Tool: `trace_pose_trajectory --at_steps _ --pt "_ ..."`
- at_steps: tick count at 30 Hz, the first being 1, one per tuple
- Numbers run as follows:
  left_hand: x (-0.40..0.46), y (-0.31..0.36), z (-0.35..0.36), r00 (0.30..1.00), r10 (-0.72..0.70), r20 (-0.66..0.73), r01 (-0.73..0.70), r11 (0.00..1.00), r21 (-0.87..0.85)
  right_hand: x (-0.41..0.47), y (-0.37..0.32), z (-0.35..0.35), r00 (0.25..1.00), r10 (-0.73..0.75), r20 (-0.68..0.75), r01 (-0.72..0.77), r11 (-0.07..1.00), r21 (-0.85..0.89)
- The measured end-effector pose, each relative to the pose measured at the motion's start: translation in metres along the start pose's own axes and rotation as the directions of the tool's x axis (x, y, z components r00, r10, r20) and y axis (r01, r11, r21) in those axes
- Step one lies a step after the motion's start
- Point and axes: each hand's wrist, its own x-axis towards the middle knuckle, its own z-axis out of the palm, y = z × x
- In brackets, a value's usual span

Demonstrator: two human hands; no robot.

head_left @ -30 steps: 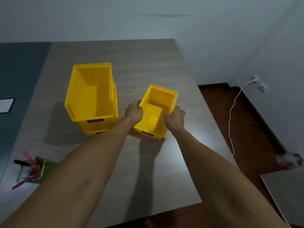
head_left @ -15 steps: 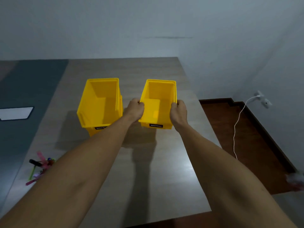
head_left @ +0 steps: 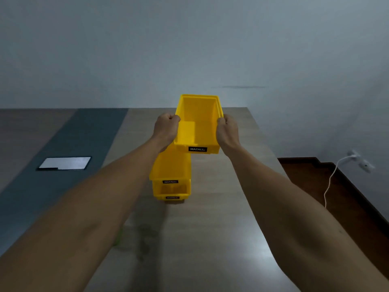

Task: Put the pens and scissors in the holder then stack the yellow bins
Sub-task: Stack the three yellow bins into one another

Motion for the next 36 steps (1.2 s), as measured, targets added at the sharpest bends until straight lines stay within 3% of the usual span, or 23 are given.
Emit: trace_pose_trajectory --at_steps 13,28,36 --pt "-0.002 -0.059 -0.067 0.996 -0.083 -0.036 0.083 0.997 -0.007 -0.031 -0.006 0.074 0.991 -0.01 0.135 0.014 0.999 -0.029" --pt "-0.003 -0.07 -0.07 0.983 -0.001 -0.184 0.009 0.999 0.043 -0.035 -0.012 0.077 0.987 -0.026 0.157 0.033 0.999 -0.041" --pt "-0.006 -0.084 -0.068 0.99 -0.017 -0.137 0.025 0.998 0.058 -0.032 -0.009 0.074 0.981 -0.026 0.194 0.04 0.997 -0.071"
